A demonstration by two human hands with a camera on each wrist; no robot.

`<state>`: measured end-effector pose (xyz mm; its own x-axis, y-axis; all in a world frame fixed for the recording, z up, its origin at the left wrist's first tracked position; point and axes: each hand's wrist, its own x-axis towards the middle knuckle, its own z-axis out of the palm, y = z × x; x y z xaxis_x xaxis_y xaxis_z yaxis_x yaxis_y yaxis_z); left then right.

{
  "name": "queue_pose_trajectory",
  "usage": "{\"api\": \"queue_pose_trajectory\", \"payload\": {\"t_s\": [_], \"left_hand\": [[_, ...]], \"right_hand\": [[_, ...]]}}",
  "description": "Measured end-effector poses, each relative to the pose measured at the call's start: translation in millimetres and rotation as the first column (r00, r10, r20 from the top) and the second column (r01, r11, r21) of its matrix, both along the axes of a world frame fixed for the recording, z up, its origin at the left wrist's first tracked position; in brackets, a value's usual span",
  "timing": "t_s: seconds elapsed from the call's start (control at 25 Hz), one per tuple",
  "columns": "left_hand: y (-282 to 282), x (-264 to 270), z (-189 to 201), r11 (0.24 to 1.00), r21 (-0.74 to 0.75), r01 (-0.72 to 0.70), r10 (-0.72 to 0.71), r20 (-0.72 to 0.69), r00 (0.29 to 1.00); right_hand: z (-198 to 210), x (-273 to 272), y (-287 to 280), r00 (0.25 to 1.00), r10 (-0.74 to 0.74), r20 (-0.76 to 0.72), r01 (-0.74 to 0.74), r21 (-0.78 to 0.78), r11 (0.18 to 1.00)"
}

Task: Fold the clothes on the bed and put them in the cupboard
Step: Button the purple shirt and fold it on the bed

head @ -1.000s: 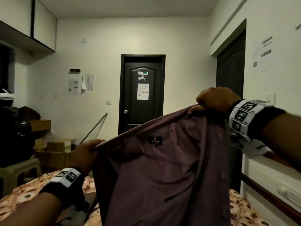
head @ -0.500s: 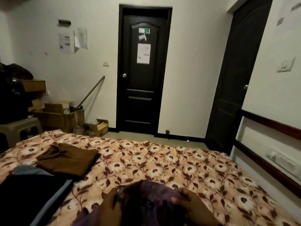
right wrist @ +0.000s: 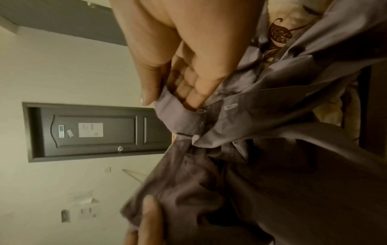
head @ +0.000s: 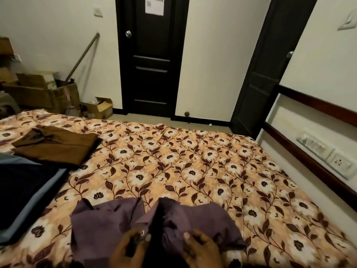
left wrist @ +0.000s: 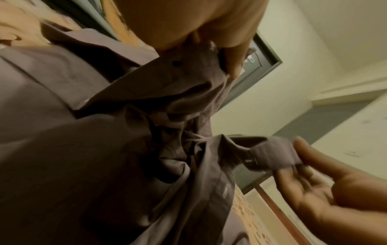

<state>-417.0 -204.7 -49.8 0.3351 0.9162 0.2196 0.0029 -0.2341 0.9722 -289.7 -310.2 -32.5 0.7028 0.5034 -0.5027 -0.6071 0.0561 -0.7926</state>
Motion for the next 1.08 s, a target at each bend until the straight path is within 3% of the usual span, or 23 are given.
{"api": "queue_pose_trajectory", "payload": {"t_s": [0.04,0.12,0.16,0.24,0.36,0.44,0.6,0.72,0.88,1.08], "left_hand": [[-2.9,0.6,0.1,0.994,0.095,0.052,-0.052,0.003,0.999],[-9.8,3.4,3.6,0.915,0.371,0.158,-0.149,-0.055,0.987],[-11.6,0.8,4.0,0.881,0.432,0.191,-0.179,-0.070,0.981],[-11.9,0.9,8.3,0.847,0.476,0.237,-0.212,-0.106,0.971],[-11.5,-6.7,13.4,0.829,0.493,0.263,-0.234,-0.120,0.965],[-12.0,-9.2,11.4,0.823,0.496,0.277,-0.256,-0.111,0.960],[-21.0,-11.4,12.1,0.820,0.472,0.324,-0.298,-0.130,0.946],[-18.5,-11.7,16.4,0.842,0.411,0.350,-0.329,-0.124,0.936],[-7.0,-13.9,9.3,0.738,0.504,0.448,-0.361,-0.266,0.894],[-4.2,-12.9,6.2,0.747,0.524,0.409,-0.310,-0.270,0.912]], "right_hand": [[9.1,-8.4,1.0,0.999,0.011,-0.035,-0.009,0.058,0.998],[17.6,-20.8,1.1,0.998,0.026,0.059,-0.031,0.087,0.996],[19.3,-24.2,-0.5,0.989,0.043,0.141,-0.056,0.087,0.995],[27.6,-23.6,-3.1,0.924,0.054,0.379,-0.075,0.041,0.996],[31.2,-22.2,-7.4,0.724,0.145,0.674,-0.119,-0.085,0.989],[24.1,-24.0,-8.5,0.656,0.165,0.736,-0.137,-0.099,0.986],[17.9,-21.3,-13.6,0.608,0.187,0.771,-0.248,-0.038,0.968],[14.9,-17.1,-20.3,0.509,0.273,0.817,-0.363,-0.084,0.928],[10.2,-12.5,-24.3,0.277,0.341,0.898,-0.391,-0.219,0.894],[4.5,-2.7,-25.1,-0.092,0.377,0.921,-0.196,-0.388,0.900]]}}
